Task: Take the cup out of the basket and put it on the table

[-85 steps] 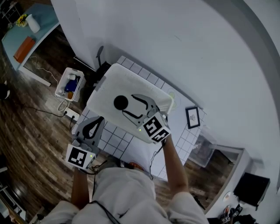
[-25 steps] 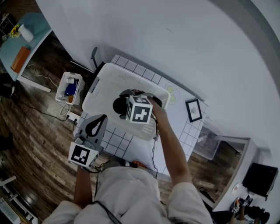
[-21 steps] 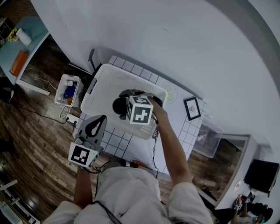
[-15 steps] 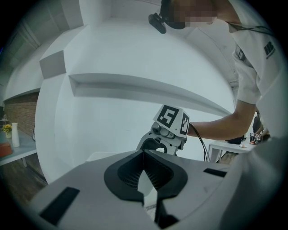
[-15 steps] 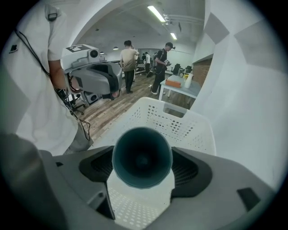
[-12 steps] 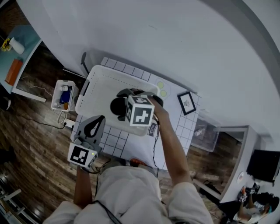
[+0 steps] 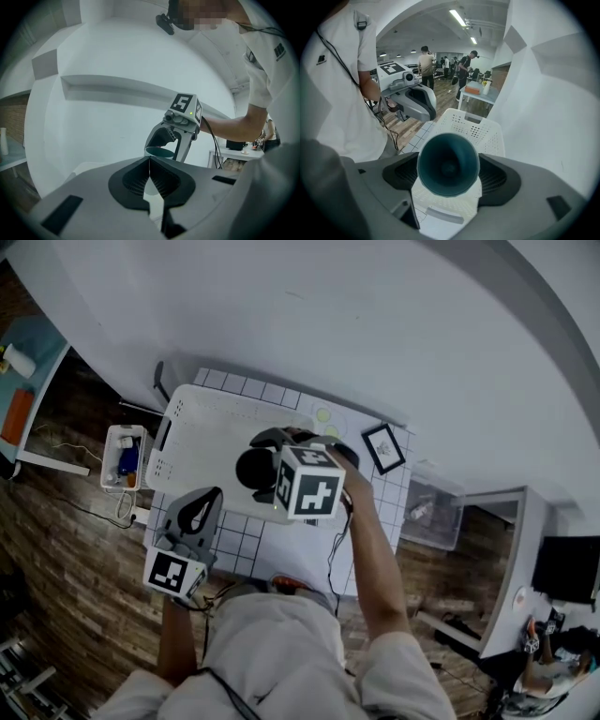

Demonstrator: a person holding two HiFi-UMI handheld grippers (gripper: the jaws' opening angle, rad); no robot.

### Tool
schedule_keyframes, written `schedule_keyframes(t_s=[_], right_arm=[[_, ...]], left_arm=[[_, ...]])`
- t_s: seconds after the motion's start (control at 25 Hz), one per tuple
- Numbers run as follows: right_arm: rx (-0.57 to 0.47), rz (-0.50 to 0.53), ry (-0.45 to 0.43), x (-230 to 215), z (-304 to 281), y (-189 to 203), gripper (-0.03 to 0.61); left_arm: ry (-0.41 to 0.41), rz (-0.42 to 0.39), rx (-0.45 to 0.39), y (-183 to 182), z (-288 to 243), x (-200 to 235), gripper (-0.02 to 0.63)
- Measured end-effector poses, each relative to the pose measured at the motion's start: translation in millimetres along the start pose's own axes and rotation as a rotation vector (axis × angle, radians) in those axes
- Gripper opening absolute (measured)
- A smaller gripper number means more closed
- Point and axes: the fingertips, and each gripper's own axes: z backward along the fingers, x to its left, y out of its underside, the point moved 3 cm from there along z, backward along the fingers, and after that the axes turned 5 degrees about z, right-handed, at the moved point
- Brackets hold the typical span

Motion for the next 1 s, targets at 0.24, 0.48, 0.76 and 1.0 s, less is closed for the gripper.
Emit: schedule_keyframes(t_s=[0.24, 0.48, 0.76, 1.0], right_arm=[[-0.003, -0.023, 0.055, 12.7, 29.1, 11.7, 0.387], [-0.007, -0.065, 0.103, 25.2, 56.3, 27.3, 0.387], [-0.021, -0.149, 0.183, 38.4, 93.0, 54.0, 0.387], [-0.009, -0.232, 0.229, 56.2, 112.6, 86.8, 0.387]], left_arm=[[0.047, -0.011, 0.000, 0.1, -13.1, -17.6, 0.009], [0.086, -0.011, 0.005, 0.7, -26.4, -33.7, 0.009], [0.143, -0.024, 0.011, -1.6, -44.9, -54.8, 0.009], [0.212, -0.029, 0.002, -3.3, -62.2, -80.1, 0.009]])
